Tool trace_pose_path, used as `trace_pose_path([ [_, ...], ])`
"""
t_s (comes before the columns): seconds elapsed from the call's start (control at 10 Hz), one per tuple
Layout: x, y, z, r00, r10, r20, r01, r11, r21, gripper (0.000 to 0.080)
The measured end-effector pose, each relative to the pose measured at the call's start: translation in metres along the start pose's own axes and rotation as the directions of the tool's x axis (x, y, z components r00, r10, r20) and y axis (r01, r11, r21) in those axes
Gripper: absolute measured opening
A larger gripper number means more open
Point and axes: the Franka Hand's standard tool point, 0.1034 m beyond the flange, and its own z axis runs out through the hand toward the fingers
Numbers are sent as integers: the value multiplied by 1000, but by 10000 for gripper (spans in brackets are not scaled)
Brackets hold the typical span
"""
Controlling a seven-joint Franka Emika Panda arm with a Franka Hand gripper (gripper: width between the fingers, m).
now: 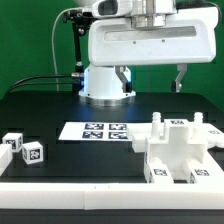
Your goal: Assemble chair
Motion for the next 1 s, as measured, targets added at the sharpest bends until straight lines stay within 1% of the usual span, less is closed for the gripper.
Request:
trace_pose_path([
  [0.1,-10,-3,6,992,125,13,-125,992,-12,649],
  [0.3,-33,-9,15,947,320,33,-319,947,-27,649],
  [0.4,-40,-10,19,940,341,31,-340,940,-29,649],
  [0.5,-38,-13,20,948,318,-1,-318,948,-17,649],
  [0.8,-41,-13,22,937,351,6,-350,936,-21,649],
  [1.0,-63,-12,34,822,569,19,-568,822,-49,649],
])
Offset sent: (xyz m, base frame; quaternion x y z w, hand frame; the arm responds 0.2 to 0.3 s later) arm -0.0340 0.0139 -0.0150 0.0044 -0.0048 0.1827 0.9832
